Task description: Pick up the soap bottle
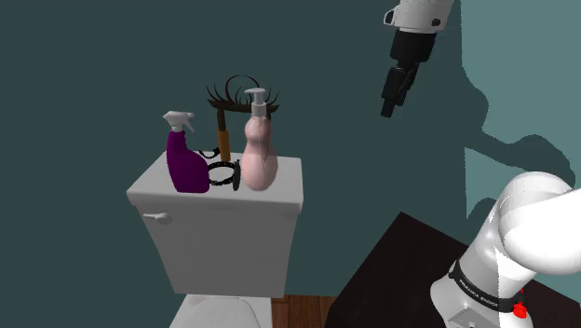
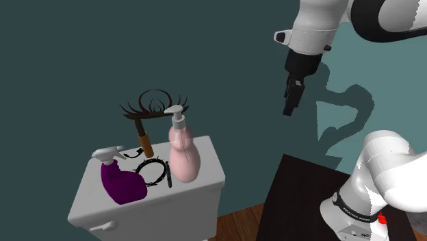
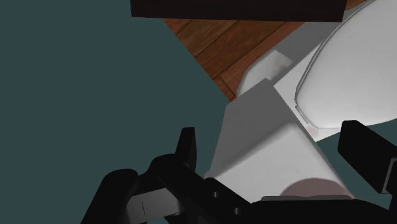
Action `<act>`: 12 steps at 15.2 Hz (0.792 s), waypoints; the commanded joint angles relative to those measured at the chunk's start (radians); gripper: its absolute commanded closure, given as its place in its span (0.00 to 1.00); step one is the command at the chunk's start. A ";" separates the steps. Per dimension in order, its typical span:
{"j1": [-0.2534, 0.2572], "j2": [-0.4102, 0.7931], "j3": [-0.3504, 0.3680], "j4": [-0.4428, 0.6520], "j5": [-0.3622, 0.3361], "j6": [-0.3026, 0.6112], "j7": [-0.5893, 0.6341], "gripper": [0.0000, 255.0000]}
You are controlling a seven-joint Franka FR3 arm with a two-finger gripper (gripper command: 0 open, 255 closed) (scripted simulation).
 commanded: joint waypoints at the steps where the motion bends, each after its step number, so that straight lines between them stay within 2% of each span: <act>1: 0.000 0.000 0.000 0.000 0.000 0.000 0.000 0.00; 12: 0.016 0.402 0.125 0.334 -0.005 0.075 0.130 0.00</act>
